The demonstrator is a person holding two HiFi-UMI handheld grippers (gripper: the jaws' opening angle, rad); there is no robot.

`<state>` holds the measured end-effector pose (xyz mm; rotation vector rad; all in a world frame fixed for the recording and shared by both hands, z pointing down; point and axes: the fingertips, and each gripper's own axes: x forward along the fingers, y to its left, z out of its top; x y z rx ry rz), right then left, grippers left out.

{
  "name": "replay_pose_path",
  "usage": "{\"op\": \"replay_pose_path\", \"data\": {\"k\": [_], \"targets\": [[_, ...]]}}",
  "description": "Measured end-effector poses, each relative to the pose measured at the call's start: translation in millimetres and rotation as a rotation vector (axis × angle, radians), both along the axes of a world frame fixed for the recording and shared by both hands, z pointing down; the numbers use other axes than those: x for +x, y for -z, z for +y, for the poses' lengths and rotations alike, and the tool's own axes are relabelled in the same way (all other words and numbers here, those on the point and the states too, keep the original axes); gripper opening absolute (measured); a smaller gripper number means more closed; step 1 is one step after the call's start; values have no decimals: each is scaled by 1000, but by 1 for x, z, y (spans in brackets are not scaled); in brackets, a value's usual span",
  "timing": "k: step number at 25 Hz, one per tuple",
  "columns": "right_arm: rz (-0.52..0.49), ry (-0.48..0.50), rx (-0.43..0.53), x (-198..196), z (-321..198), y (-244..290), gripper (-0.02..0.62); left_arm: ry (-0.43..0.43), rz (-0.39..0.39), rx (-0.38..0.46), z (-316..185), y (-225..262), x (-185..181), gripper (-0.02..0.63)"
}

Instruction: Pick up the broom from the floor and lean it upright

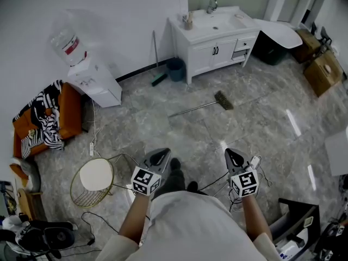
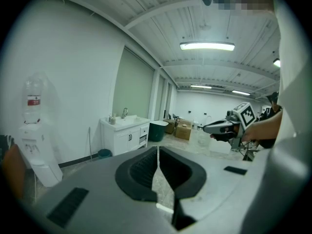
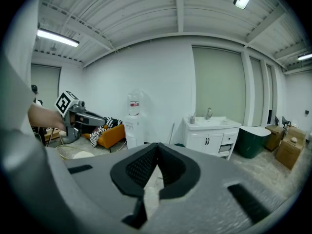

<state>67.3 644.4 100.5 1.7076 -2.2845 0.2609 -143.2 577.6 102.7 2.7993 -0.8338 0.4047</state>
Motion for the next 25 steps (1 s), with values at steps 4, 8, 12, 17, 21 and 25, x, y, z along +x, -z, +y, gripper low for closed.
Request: {"op": "replay_pose_path", "data": {"k": [4, 8, 12, 17, 21, 25], "targets": [[6, -2, -9, -2, -20, -2, 2, -8, 0, -11, -23, -5, -1, 15], [8, -10, -16, -4, -51, -1, 2, -18, 9, -21, -56, -8, 0, 15], [24, -7, -28, -10, -84, -2, 2, -19, 27, -40, -90, -15, -3, 15], [49, -13, -49, -18, -129, -1, 2, -30, 39, -66, -138, -23, -10, 15], [69, -21, -68, -25, -166, 0, 2, -47, 39, -81, -177, -31, -19, 15], [86, -32, -80, -34, -194, 0, 2, -70, 41, -92, -208, -33, -26, 15]]}}
